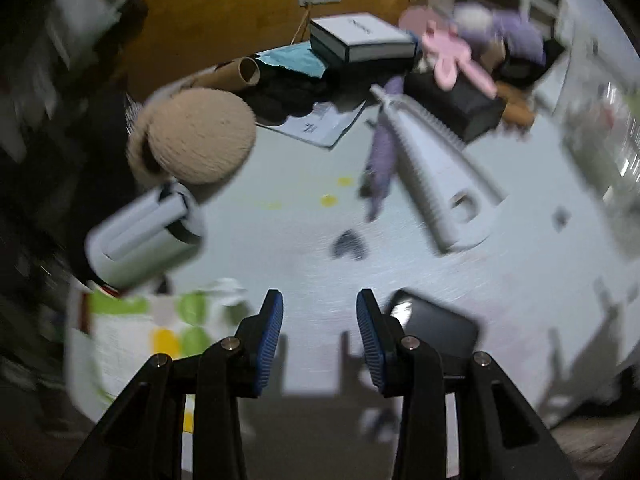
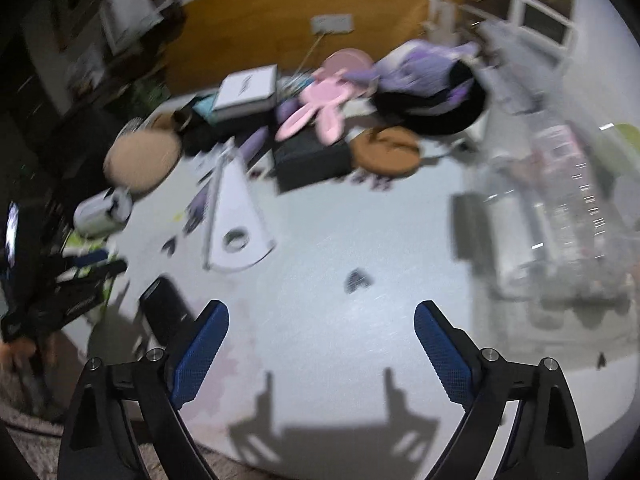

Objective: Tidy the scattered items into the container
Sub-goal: 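Lift the black case with the left tool and carry it across the table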

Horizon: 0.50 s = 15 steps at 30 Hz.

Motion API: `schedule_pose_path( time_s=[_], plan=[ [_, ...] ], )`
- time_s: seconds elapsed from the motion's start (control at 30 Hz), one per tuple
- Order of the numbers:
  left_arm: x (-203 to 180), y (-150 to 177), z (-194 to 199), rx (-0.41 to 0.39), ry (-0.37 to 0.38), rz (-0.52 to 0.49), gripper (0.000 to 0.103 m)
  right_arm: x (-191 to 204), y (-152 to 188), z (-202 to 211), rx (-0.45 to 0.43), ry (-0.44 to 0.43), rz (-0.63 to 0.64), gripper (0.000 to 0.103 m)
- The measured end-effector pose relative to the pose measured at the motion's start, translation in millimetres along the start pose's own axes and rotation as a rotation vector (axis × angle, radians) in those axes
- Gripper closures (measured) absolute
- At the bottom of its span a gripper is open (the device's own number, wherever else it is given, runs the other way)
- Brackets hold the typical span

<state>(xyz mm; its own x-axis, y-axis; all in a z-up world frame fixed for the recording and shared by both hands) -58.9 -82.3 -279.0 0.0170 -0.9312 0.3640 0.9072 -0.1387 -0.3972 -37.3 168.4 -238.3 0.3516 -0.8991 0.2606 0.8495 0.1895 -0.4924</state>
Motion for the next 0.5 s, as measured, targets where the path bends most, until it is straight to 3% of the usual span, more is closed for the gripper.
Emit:
schedule_pose_path(
  time_s=[0.13,0.23,0.27,0.37,0.5],
  plan=[
    [-3.0,26.4,-13.7,0.085,0.06,-0.046,0.065,21.0,16.6,-16.0,0.064,0.017,0.115,0.009],
    [-15.5,24.7,-16.4,0.049,0.06,-0.082,0.065,21.0,23.6,-18.3,0.089,0.033,0.137,0.009],
    [-20.8,22.9,-16.8,0.051,0.094,-0.074,0.065,21.0,25.9,-19.0,0.098,0.039,0.145,0.009],
    [-39.3,19.0,-15.8,0.05,0.179,-0.063,0.065,8.9,30.8,-18.9,0.109,0.059,0.101,0.009],
    [-73.0,17.2,-5.2,0.016,0.244,-0.13,0.065,-16.0,39.5,-15.7,0.116,0.095,0.006,0.009]
  ],
)
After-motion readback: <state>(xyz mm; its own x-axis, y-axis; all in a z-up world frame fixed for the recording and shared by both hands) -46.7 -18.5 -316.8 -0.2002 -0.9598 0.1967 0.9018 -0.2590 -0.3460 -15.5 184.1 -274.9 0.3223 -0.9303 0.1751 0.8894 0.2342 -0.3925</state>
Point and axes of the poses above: each gripper's, at about its wrist camera, not at the fingertips, and z roughly against the way its jaws point, x to its left, y to its underside, the point moved 10 cm from there along -z, roughly the way its jaws point, and after that the axes turned 9 degrees about -y, right-handed, at the moved point
